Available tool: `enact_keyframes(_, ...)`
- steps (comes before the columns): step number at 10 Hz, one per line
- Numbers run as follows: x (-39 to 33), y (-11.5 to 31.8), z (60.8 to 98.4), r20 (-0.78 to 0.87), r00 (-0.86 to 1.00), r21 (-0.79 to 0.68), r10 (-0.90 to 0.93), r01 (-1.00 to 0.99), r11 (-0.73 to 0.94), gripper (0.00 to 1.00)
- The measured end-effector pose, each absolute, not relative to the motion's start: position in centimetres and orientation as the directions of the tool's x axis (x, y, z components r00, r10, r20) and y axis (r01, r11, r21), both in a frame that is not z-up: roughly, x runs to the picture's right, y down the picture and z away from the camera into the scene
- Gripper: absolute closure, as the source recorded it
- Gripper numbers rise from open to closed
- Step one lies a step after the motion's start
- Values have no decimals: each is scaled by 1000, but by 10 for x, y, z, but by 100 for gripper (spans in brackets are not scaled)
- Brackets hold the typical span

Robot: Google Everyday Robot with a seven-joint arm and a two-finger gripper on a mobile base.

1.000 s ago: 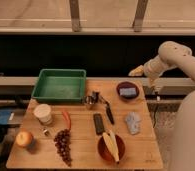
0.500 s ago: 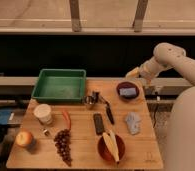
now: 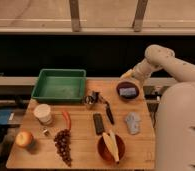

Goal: Place sponge in metal cup

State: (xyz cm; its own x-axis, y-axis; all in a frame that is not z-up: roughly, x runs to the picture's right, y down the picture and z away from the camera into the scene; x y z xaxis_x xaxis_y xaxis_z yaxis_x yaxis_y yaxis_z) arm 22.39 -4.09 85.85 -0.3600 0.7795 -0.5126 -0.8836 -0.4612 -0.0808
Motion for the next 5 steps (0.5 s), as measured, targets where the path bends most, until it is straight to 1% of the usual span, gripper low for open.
enact_keyframes(5,229,-44,903,-539,-358,-66,762,-885,-462,22)
